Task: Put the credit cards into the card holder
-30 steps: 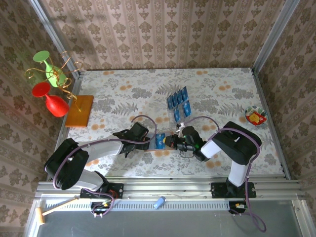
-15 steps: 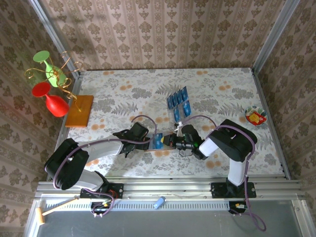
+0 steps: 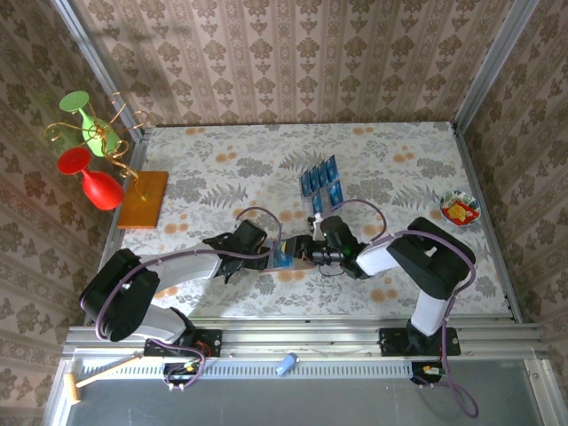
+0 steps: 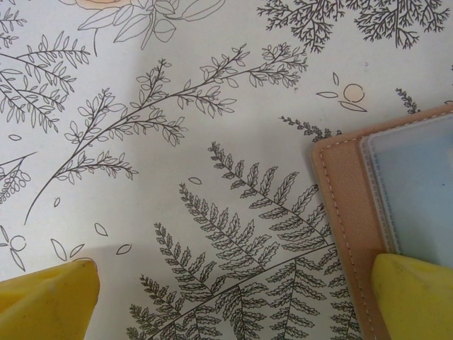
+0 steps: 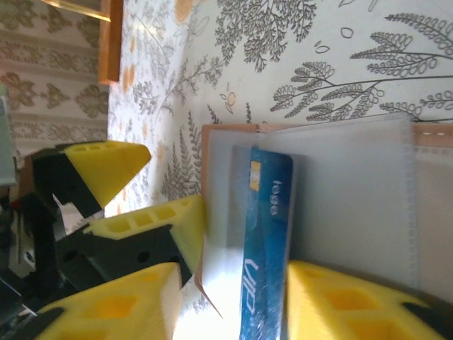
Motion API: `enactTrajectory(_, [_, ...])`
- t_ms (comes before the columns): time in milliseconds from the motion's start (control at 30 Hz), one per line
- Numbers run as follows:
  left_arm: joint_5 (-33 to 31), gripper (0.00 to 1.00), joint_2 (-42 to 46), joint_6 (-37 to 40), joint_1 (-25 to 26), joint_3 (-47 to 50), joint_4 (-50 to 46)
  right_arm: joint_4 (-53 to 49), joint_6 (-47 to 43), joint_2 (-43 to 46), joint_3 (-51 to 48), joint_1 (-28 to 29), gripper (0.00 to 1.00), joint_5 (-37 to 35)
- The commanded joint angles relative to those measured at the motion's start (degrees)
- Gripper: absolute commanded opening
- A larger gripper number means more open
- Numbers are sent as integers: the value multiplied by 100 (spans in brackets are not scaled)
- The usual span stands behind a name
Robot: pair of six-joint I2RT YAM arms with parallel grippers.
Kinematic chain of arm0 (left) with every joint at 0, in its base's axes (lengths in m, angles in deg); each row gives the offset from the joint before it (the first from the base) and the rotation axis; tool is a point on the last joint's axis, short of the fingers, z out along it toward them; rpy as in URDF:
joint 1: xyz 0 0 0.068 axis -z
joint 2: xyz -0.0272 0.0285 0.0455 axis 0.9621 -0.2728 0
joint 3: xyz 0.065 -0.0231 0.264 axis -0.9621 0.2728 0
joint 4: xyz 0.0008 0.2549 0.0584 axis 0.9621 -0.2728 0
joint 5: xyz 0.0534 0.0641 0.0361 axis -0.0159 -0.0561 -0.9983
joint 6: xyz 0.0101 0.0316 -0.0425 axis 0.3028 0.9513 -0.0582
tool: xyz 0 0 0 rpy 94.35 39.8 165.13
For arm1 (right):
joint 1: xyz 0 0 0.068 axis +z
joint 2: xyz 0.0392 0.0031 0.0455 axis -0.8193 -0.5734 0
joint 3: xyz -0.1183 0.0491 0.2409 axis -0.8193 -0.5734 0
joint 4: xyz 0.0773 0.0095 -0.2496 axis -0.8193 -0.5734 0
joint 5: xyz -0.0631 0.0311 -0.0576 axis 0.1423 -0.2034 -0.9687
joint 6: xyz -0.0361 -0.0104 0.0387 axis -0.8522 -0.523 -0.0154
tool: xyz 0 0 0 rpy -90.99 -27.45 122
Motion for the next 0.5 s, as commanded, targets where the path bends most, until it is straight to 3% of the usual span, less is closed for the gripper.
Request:
enactTrajectory(0, [46,100,141,-178,-3,7,-153,-1433,-432,244,212,4,61,-340])
enactTrajectory(67, [95,100,177,-184,-60,-40,-194,-1832,-566,394,339,11,68,-418])
enactTrajectory(200, [151,100,328,-144,-222,-124,-308,-2483,-767,720,567,10,70,-565])
enactTrajectory(467, [221,100,670,-161,-478,-142,-571,-3965,-1240,1145,1173,20,64,-1040])
